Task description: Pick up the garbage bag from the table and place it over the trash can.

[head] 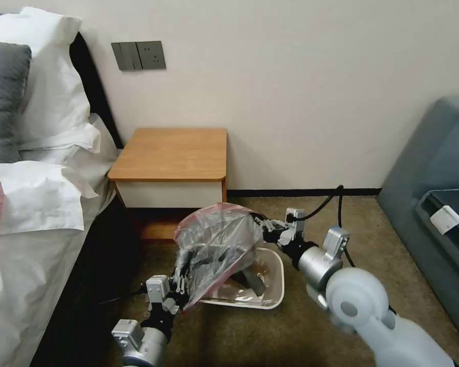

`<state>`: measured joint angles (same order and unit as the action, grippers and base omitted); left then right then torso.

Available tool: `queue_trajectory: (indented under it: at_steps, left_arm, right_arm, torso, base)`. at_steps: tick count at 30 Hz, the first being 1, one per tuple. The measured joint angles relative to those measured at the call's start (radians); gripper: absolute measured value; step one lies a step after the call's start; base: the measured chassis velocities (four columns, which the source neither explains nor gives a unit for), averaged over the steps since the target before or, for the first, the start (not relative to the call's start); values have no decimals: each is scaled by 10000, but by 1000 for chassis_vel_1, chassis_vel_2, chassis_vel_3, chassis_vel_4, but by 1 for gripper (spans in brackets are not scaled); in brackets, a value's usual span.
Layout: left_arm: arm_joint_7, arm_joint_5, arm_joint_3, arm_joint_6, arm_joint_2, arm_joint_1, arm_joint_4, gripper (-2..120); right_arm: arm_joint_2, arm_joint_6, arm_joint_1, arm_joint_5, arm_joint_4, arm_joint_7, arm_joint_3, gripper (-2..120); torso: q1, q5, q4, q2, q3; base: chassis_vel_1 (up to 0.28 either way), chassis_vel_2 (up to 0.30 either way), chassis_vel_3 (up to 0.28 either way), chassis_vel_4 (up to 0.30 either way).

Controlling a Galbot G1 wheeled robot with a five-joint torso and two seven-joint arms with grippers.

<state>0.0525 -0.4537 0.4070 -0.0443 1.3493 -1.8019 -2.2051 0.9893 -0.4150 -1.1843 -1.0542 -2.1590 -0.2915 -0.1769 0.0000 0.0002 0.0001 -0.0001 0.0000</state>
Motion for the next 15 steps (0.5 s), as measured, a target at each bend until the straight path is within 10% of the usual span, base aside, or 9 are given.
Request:
queue_trajectory:
  at_steps: [15]
  left_arm:
    - [-213,-1752,698,-173,49,280,-152,8]
  right_arm:
    - [-265,-735,-1101,-3615,-1382,-1707,-1352,0]
  torso:
    - [0,-2,-1,0,-1]
  base:
    - [0,0,0,0]
